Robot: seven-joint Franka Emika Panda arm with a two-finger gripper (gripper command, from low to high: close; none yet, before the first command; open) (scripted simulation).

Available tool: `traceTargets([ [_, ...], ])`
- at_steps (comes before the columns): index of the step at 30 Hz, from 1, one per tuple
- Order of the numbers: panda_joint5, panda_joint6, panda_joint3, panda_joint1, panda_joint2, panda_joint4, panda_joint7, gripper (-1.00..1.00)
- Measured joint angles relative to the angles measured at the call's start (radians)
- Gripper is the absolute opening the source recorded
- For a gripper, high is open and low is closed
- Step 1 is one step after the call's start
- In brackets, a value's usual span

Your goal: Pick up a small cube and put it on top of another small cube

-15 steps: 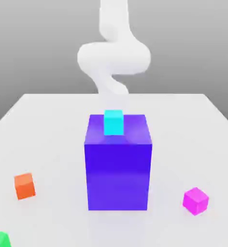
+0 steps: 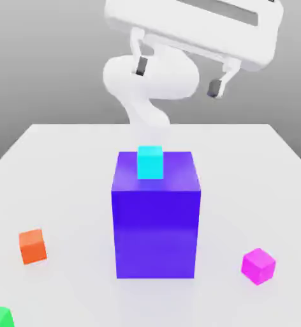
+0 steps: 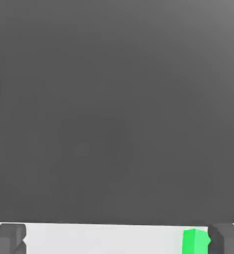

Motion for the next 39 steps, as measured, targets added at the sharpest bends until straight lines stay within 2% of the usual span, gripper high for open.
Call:
traceTargets([
  [3,-0.042,0.027,0.038,-0.006,0.067,-0.043,0.029,0.0],
  [10,-0.051,0.044,0.053,0.0,0.095,-0.071,0.036,0.0],
  [16,-0.061,0.198,0.142,0.07,0.339,-0.202,0.062,0.0],
  [17,-0.061,0.198,0.142,0.07,0.339,-0.202,0.062,0.0],
  [21,0.009,0.369,0.224,0.15,0.606,-0.238,0.012,0.0],
  [23,0.011,0.39,0.232,0.161,0.663,-0.235,0.007,0.0],
  [30,-0.012,0.412,0.235,0.175,0.767,-0.224,0.019,0.0],
  [37,-0.041,0.434,0.194,0.212,0.829,-0.212,0.04,0.0],
  [39,-0.081,0.461,0.149,0.245,0.861,-0.203,0.071,0.0],
])
